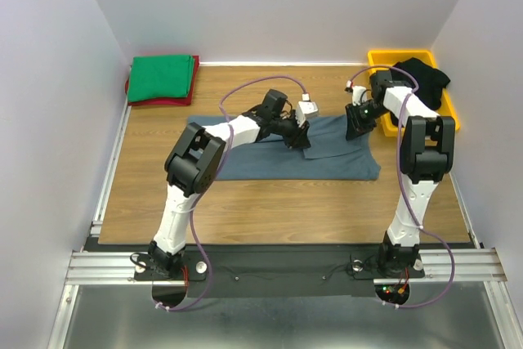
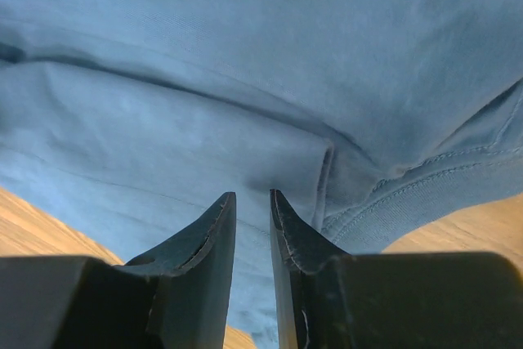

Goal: Fold and stack the t-shirts
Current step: Fold the tshirt

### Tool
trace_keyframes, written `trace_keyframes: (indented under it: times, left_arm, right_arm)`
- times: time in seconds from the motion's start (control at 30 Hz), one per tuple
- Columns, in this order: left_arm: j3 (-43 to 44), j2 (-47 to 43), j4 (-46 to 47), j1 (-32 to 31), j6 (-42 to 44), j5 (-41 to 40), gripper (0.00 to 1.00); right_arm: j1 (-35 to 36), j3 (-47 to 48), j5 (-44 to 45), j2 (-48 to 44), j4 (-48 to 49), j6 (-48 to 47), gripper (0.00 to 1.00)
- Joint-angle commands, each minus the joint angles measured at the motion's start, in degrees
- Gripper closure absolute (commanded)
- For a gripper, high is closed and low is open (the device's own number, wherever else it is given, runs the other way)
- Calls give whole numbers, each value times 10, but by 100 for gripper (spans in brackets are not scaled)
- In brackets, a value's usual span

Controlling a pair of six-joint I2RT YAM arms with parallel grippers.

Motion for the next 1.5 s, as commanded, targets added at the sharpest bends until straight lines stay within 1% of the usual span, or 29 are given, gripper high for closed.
trace_keyframes:
  times: [0.0, 0.17, 0.23, 0.27, 0.3, 0.4, 0.43, 0.5, 0.57, 0.6, 0.67, 0.7, 0.77, 0.8, 0.83, 0.93, 0.97, 1.0, 1.03, 1.07, 1.1, 1.13, 1.3, 1.37, 1.4, 1.47]
  left_arm:
    - [6, 12, 4, 4, -25, -21, 72]
    - [10, 36, -21, 18, -33, -67, 73]
    - [9, 27, -30, 25, -27, -67, 69]
    - [8, 19, -48, 32, -14, -46, 64]
    - [5, 10, -58, 35, -3, -31, 62]
    - [-36, -64, -84, 47, 38, -18, 59]
    - [-49, -108, -88, 53, 46, -19, 57]
    - [-81, -147, -103, 78, 72, -36, 56]
    - [-88, -182, -128, 101, 99, -50, 54]
    - [-85, -188, -163, 129, 129, -71, 54]
    - [-84, -200, -199, 161, 159, -101, 53]
    - [-83, -202, -206, 192, 180, -110, 53]
    - [-73, -201, -227, 224, 201, -127, 53]
    - [-71, -200, -231, 236, 214, -132, 53]
    - [-69, -193, -236, 258, 238, -139, 55]
    - [-64, -177, -244, 273, 276, -187, 56]
    - [-62, -171, -246, 273, 302, -202, 58]
    - [-63, -165, -248, 275, 310, -226, 59]
    - [-65, -153, -248, 275, 320, -234, 60]
    - [-67, -149, -248, 276, 333, -240, 60]
    - [-75, -144, -245, 275, 337, -251, 61]
    - [-81, -138, -243, 275, 342, -255, 62]
    - [-150, -125, -205, 276, 371, -326, 64]
    - [-173, -126, -199, 276, 381, -341, 66]
    - [-196, -128, -199, 276, 388, -350, 66]
    - [-217, -141, -203, 276, 392, -355, 67]
  right_arm:
    - [2, -6, 28, 2, 29, 5, 71]
    - [2, 0, 56, 24, 36, 7, 71]
    - [3, 4, 62, 31, 38, 6, 71]
    - [3, 11, 65, 37, 39, 7, 71]
    - [3, 17, 67, 40, 41, 8, 71]
    - [8, 46, 87, 55, 49, 7, 71]
    - [9, 55, 96, 62, 50, 6, 70]
    - [23, 88, 120, 90, 56, 5, 70]
    - [31, 120, 129, 115, 56, 6, 70]
    - [34, 156, 141, 126, 59, 7, 70]
    - [50, 195, 155, 166, 68, 4, 70]
    - [57, 247, 172, 199, 71, 4, 70]
    - [77, 310, 201, 238, 77, 1, 70]
    - [84, 339, 201, 255, 80, 2, 70]
    - [88, 403, 217, 287, 83, 4, 70]
    - [97, 477, 221, 303, 94, 38, 69]
    - [97, 488, 222, 289, 100, 53, 66]
    - [96, 479, 223, 271, 117, 56, 64]
    - [96, 465, 226, 252, 127, 58, 62]
    - [95, 421, 226, 232, 137, 57, 61]
    - [95, 399, 227, 184, 160, 56, 59]
    - [96, 380, 222, 163, 167, 56, 59]
    - [95, 287, 194, 49, 171, 65, 58]
    - [95, 261, 193, 28, 170, 68, 58]
    - [95, 225, 192, 16, 171, 68, 58]
    - [96, 191, 193, -14, 169, 72, 57]
